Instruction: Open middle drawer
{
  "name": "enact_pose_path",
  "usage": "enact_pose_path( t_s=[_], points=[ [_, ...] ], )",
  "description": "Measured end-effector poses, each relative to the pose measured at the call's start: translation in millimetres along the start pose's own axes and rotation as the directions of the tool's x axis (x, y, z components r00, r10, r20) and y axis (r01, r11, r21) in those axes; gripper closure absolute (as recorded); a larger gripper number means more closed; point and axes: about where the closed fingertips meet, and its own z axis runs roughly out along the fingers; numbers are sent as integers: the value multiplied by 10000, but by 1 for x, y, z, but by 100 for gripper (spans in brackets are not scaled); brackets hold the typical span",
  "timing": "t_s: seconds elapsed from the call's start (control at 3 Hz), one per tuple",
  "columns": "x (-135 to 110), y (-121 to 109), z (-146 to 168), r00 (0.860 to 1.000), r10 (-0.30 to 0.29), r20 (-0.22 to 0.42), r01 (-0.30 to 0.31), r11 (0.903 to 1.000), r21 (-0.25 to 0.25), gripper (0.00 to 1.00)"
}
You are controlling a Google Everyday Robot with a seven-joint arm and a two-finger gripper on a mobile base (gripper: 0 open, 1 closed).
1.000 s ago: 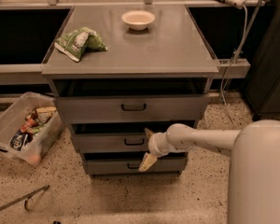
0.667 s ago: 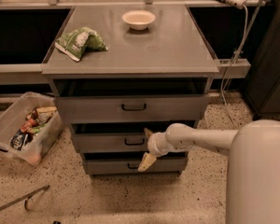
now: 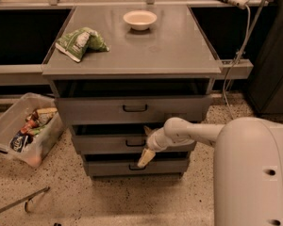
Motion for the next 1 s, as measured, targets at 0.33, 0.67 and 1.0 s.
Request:
enact_pose_path(
  t_s=[0.33,0.67,1.0],
  points=[
    [6,9,1,9987,485,-166,-500,9929,-1080,0],
    [5,26,-10,9964,828,-162,-844,9783,-1892,0],
    [5,26,-10,9964,829,-162,-845,9783,-1893,0]
  ],
)
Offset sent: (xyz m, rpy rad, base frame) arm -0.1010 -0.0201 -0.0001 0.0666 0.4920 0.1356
